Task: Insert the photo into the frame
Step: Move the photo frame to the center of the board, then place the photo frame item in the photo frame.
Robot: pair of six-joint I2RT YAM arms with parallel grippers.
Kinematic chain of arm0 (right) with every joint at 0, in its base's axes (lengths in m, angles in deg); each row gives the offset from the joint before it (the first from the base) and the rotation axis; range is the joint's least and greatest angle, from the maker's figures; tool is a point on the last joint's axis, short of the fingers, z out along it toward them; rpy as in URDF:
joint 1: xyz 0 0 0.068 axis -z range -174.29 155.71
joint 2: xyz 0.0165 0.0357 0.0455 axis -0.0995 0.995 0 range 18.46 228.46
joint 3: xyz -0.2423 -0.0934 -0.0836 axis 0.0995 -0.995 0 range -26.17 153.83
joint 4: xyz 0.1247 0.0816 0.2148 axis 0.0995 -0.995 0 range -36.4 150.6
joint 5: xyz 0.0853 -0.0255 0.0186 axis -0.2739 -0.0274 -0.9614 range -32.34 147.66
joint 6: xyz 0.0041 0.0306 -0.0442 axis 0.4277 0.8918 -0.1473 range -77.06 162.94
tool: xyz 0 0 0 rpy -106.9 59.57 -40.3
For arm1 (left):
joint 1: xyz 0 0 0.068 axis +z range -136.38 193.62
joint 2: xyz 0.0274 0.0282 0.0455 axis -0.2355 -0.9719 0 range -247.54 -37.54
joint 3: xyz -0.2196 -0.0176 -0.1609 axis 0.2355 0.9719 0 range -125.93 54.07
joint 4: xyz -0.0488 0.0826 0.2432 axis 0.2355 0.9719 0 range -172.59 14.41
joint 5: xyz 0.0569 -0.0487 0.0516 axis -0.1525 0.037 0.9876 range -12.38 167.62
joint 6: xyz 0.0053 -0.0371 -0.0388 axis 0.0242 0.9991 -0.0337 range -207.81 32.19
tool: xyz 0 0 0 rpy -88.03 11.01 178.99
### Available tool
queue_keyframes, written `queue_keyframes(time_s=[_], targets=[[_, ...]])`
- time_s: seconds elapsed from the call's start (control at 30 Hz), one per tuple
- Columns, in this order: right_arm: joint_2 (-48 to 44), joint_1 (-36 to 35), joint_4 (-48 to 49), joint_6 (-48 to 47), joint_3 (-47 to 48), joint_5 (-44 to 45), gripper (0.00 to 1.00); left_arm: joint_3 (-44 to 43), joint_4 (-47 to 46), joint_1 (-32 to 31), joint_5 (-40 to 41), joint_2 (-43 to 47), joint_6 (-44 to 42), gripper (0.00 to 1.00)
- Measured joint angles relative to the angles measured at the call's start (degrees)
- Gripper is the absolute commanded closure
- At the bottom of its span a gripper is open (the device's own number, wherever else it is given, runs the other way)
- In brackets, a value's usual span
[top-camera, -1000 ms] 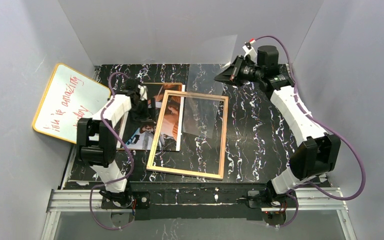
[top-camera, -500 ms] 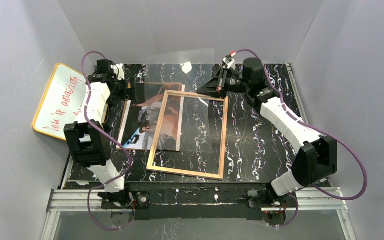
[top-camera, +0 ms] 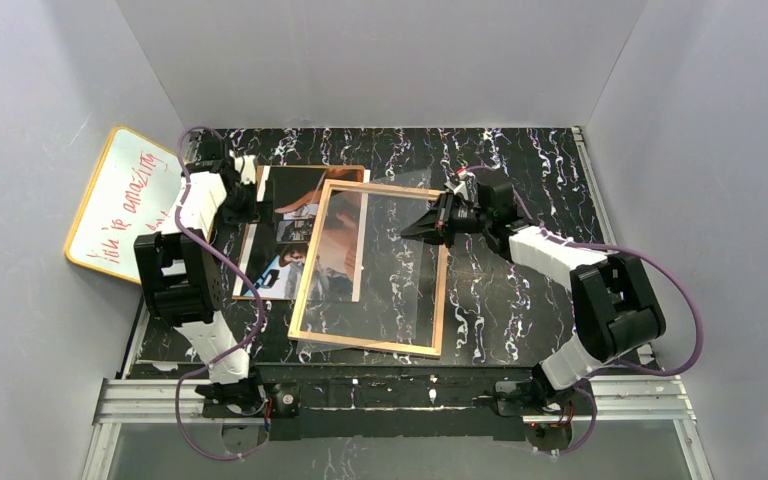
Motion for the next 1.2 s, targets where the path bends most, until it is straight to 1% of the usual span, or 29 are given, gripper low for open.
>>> queue_keyframes(time_s=[0.13, 0.17, 0.2, 0.23, 0.27, 0.37, 0.53, 0.6, 0.77, 0.87, 0.97, 1.07, 1.13, 1.2], targets=[[0.52, 2.05, -1.11, -3.13, -2.32, 0.46, 0.99, 3.15, -0.13, -0.33, 0.09, -0.22, -1.51, 0.09], [0.81, 2.56, -1.27, -4.17, -2.32, 0.48, 0.99, 4.00, -0.24, -0.55, 0.15, -0.24, -1.88, 0.13], [1.01, 2.97, -1.53, -5.40, -2.29, 0.55, 0.99, 4.66, -0.35, -0.83, 0.24, -0.24, -2.16, 0.21], [1.18, 3.41, -2.23, -6.78, -2.27, 0.59, 0.99, 5.62, -0.50, -1.40, 0.28, -0.26, -2.67, 0.25], [1.42, 3.80, -3.23, -8.26, -2.21, 0.61, 0.99, 6.34, -0.66, -1.97, 0.26, -0.26, -2.93, 0.33], [2.21, 4.52, -6.88, -12.39, -1.51, 1.40, 0.99, 8.46, -1.36, -4.15, 0.22, -0.28, -3.93, 0.48], [2.45, 4.66, -9.97, -17.49, -0.33, 2.32, 0.99, 10.27, -2.10, -8.44, -0.74, -1.42, -4.92, 0.69], [2.38, 4.61, -9.86, -18.40, -0.11, 2.10, 0.99, 10.29, -2.36, -9.29, -2.08, -1.73, -4.81, 0.75], [1.05, 3.93, -9.18, -19.26, 1.25, 0.66, 0.99, 9.29, -1.68, -8.96, -3.76, -2.69, -4.57, 0.77], [0.07, 2.73, -6.80, -18.32, 3.58, -1.31, 0.99, 6.86, -0.79, -7.32, -4.83, -3.85, -3.74, 0.78], [-0.90, 1.46, -1.38, -15.43, 4.92, -3.65, 0.99, 3.76, -0.46, -4.20, -5.14, -4.90, -3.02, 0.80], [-1.88, 0.63, 6.34, -10.12, 4.92, -6.45, 0.99, 2.43, -0.48, -1.68, -4.81, -4.96, -2.62, 0.82], [-1.92, 0.46, 12.83, -5.92, 4.92, -7.96, 0.99, 2.34, -0.37, -0.76, -4.61, -4.98, -2.45, 0.83], [-1.81, 0.48, 16.02, -4.09, 4.92, -8.70, 0.99, 2.36, -0.13, -0.66, -4.52, -5.07, -2.43, 0.86]])
